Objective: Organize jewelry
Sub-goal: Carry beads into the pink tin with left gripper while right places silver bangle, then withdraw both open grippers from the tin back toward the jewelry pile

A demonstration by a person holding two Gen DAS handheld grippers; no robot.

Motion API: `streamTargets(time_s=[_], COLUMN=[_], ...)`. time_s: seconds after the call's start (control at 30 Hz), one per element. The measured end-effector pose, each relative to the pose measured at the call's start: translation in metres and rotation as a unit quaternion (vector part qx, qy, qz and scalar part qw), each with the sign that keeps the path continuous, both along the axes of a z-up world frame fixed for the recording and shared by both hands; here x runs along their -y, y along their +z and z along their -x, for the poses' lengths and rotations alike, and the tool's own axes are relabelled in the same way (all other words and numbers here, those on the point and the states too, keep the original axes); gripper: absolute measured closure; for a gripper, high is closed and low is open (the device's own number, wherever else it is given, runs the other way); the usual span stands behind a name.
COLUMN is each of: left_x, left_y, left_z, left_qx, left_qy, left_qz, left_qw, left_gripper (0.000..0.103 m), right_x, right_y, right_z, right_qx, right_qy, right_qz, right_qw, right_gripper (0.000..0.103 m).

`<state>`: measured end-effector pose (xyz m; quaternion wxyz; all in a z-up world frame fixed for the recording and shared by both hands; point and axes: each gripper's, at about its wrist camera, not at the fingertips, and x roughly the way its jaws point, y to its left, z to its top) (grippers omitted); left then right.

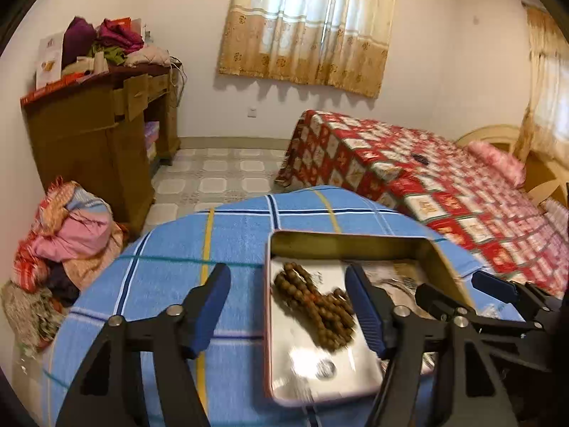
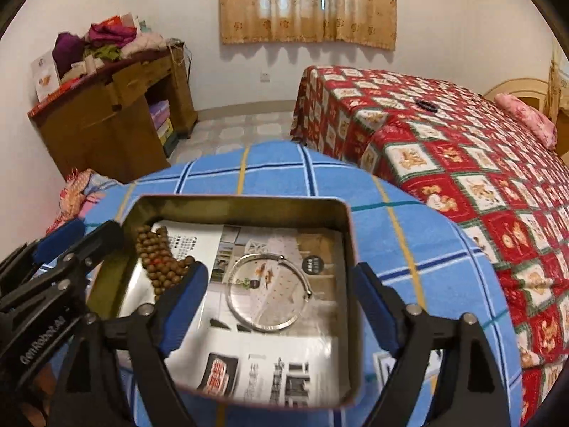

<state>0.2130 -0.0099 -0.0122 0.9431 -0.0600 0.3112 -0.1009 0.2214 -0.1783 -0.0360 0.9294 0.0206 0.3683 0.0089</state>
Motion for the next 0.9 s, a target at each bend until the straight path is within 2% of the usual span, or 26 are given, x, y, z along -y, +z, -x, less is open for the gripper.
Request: streamTargets(time_s=[0.23,0.4,0.5,0.9], left_x=[-0.005,-0.013,-0.017,-0.015], left_y=[0.003,0.000,0.000,-0.001], left_z=[0.058,0.096,0.117,0.171], left_qx=[-0.009,-0.020,-0.024,-0.016], left_qy=[0.007,0.015,0.018,0.015], left_qz=[-0.019,-0.012,-0.008,-0.021], left_qw=[0.9998,0.9996,0.9995,0.9996], left_gripper=[0.035,0.035,0.035,0.035], right_x=[-0.004,-0.012,-0.015,-0.012], right_y=[0.017,0.021,0.023,0.021], right_z=[0.049,0.085,0.109,0.163], right_qx=[0.010,0.021,0.028,0.036], right_qy=[-0.021,-0.022,-0.023,-0.052], right_qz=[-0.003,0.008,-0.001,-0.013], right_qw=[1.000,0.999,0.999,0.998], right_gripper=[0.010,0.010,0.009,0.008])
